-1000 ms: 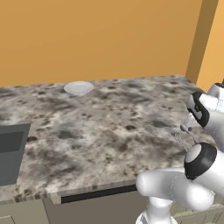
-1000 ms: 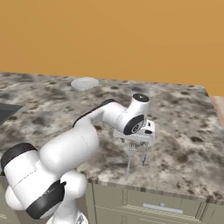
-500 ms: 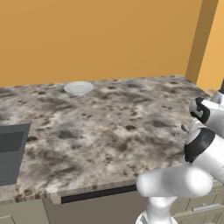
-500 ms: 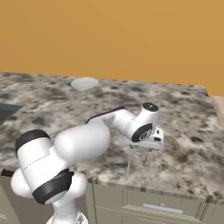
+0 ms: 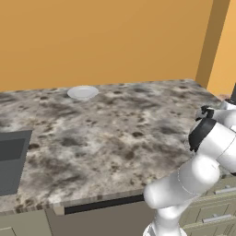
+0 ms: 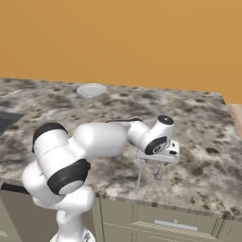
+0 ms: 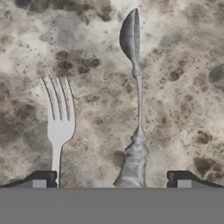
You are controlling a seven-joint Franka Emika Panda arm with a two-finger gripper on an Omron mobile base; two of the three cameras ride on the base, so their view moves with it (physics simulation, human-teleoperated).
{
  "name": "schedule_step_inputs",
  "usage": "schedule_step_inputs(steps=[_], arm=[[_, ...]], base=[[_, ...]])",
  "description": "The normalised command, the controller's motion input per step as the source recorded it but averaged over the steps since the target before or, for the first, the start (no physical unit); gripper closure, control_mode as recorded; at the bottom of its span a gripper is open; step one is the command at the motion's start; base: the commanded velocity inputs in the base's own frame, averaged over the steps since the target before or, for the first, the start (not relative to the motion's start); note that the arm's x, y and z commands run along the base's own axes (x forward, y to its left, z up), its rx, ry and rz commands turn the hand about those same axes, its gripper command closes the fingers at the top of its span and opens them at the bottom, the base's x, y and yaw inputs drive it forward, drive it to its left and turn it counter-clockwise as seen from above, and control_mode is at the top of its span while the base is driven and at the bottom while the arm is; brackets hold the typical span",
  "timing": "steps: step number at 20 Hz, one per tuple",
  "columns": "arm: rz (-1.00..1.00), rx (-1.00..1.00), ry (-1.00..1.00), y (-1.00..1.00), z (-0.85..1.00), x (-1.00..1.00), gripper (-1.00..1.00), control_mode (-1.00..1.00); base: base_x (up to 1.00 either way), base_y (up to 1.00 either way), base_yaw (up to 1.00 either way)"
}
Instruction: Take the fork and place it on the left side of the plate. Then take the spoon and place it on the right side of the plate. Make sure they're directly next to the plate.
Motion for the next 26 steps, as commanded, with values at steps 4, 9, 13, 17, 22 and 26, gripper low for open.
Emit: schedule_step_inputs(steps=[4,9,13,17,22,26], arm=[[0.00,0.00,0.02,-0.11,-0.25,0.34,-1.00,-1.00],[0.00,0.00,0.02,-0.09,-0.29,0.31,-1.00,-1.00],[0.00,0.00,0.00,-0.16,-0.25,0.28,-1.00,-1.00],[0.01,0.00,0.00,-0.14,-0.24,0.29,-1.00,-1.00],[0.01,0.00,0.01,-0.03,-0.30,0.26,-1.00,-1.00],[0.01,0.00,0.03,0.00,-0.39,0.22,1.00,-1.00]], base=[[0.00,0.00,0.00],[0.00,0.00,0.00],[0.00,0.00,0.00],[0.00,0.00,0.00],[0.00,0.00,0.00],[0.00,0.00,0.00]])
